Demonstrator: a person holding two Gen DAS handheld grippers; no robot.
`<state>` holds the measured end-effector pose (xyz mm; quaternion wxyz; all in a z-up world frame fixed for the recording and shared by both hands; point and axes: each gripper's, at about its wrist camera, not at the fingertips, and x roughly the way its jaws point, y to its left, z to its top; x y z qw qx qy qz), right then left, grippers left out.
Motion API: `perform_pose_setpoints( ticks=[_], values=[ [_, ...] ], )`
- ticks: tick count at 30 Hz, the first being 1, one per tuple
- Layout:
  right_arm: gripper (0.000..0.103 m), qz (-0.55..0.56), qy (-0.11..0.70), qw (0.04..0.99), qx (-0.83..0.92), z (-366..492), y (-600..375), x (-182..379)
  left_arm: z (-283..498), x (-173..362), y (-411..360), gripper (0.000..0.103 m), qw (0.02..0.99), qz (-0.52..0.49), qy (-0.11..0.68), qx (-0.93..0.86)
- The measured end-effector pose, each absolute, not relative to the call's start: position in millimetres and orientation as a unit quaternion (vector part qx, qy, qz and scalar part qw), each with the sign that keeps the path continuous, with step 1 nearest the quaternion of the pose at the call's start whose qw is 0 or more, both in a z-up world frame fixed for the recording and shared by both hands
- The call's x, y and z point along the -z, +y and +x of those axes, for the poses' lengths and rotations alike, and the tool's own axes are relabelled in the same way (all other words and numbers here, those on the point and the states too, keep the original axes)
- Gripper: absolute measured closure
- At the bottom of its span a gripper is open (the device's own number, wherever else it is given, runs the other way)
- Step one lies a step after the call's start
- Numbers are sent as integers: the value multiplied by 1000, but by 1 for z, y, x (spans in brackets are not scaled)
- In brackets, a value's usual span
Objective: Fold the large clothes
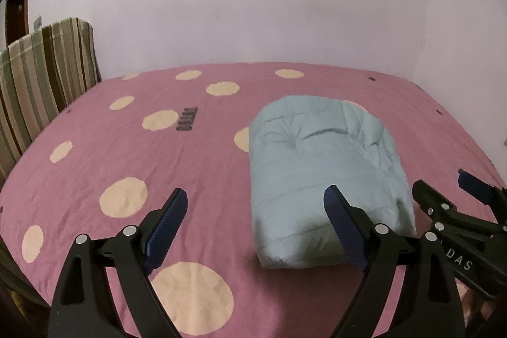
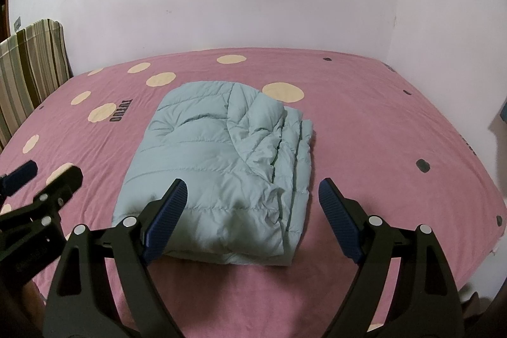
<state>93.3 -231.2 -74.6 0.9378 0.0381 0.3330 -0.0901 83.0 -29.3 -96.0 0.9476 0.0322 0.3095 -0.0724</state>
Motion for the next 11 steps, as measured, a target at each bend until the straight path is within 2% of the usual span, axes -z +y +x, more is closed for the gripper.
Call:
perform_pose_setpoints(
  ticks=[7,11],
  values=[
    [18,38,335,936,95,97,-244,77,101,103,-10,16,946,12,320,58],
    [12,43,336,932,125,100,-272,85,129,124,31,16,937,-9,349,17]
  ],
)
